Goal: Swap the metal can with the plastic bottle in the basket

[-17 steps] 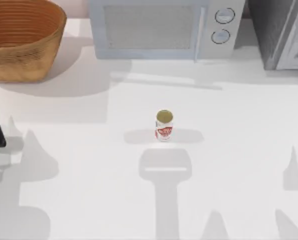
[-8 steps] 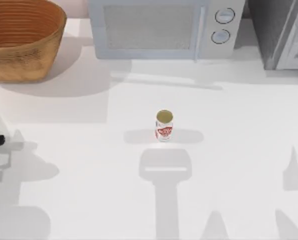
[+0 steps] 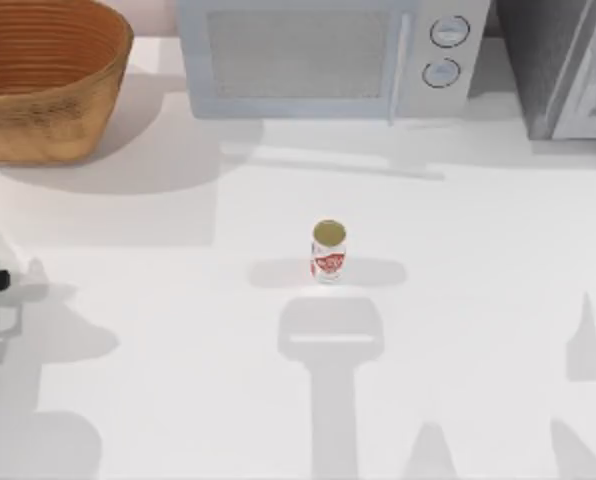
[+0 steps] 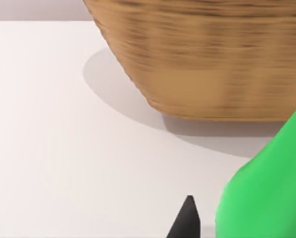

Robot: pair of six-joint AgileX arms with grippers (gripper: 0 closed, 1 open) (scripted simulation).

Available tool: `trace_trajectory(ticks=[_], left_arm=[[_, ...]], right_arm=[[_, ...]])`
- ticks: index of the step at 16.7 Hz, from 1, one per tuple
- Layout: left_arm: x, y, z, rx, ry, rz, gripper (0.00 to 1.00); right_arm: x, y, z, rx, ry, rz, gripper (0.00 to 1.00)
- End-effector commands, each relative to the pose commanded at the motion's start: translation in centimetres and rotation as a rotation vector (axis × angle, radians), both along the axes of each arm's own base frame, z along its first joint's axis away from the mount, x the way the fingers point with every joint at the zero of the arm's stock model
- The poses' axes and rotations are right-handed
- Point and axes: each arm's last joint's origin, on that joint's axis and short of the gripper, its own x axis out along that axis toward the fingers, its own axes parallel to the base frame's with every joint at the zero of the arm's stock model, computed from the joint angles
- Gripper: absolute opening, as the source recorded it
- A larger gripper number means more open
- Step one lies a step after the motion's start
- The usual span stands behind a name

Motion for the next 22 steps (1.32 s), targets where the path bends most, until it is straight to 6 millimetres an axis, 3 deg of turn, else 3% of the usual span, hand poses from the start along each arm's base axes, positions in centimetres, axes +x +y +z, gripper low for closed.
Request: trace_trajectory(ticks=[7,16,22], left_arm=[[0.8,0.6,0.9,0.019,-0.035,0.03,0.0],[7.4,5.0,9.6,0.096,-0.265,0.198,0.0],[10.5,4.8,13.5,0.125,-0.272,0.192,0.0]], right_arm=[[0.0,0.0,0.0,0.0,0.0,0.0,1.0],[0.0,0.0,0.0,0.0,0.0,0.0,1.0],[0.0,0.0,0.0,0.0,0.0,0.0,1.0]])
